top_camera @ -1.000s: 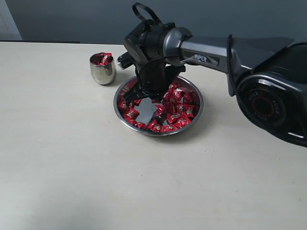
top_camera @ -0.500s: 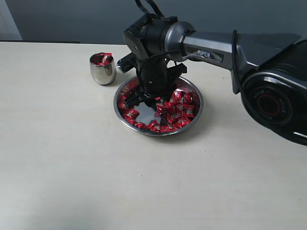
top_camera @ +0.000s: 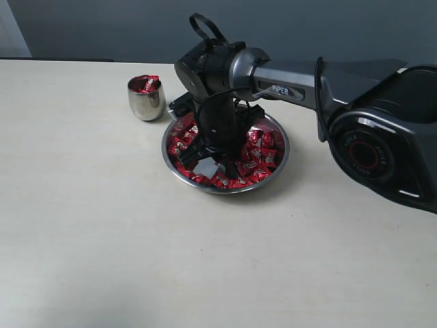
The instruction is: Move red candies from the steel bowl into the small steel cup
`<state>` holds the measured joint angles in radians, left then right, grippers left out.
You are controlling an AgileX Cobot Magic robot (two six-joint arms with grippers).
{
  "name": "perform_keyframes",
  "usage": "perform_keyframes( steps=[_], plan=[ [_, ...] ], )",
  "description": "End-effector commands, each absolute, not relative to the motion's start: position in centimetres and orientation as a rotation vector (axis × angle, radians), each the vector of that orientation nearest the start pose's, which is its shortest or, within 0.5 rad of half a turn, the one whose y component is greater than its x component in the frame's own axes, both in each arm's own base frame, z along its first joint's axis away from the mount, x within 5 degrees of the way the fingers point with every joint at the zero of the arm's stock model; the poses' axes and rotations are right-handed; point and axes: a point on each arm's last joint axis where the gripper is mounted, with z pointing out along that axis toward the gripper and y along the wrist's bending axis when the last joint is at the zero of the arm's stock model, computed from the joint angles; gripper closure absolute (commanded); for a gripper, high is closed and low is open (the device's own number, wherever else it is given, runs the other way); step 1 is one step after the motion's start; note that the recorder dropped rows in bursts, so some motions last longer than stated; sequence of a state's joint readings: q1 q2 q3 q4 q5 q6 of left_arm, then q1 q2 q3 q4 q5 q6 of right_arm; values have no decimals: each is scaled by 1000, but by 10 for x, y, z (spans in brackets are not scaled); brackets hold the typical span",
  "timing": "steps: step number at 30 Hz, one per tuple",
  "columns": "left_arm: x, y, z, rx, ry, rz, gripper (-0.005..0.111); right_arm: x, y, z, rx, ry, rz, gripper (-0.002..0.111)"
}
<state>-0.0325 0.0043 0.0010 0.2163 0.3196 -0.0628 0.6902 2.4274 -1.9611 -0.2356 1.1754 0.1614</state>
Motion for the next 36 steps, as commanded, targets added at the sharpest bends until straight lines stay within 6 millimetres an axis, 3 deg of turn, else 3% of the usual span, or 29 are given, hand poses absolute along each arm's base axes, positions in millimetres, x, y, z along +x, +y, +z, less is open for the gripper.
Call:
perform_keyframes(
  steps=[1, 6, 10, 14, 18, 20, 26, 36],
  plan=[
    [54, 4, 186, 107, 1788, 137, 106, 386, 290, 119, -933, 2860, -318, 109],
    [54, 4, 186, 107, 1788, 137, 106, 387, 290, 128, -925, 2836, -301, 109],
    [54, 4, 186, 107, 1788, 137, 106, 391, 298, 143, -890, 2749, -175, 109],
    [54, 4, 186, 107, 1788, 137, 106, 399, 316, 160, -798, 2595, 91, 109],
    [54, 4, 186, 107, 1788, 137, 106, 417, 343, 180, -618, 2266, 425, 109],
    [54, 4, 186, 107, 1788, 137, 106, 424, 350, 185, -549, 2134, 511, 109],
    [54, 4, 186, 107, 1788, 137, 106, 438, 356, 160, -377, 2057, 638, 109],
    [54, 4, 186, 107, 1788, 137, 106, 447, 359, 153, -354, 2030, 651, 109]
  ],
)
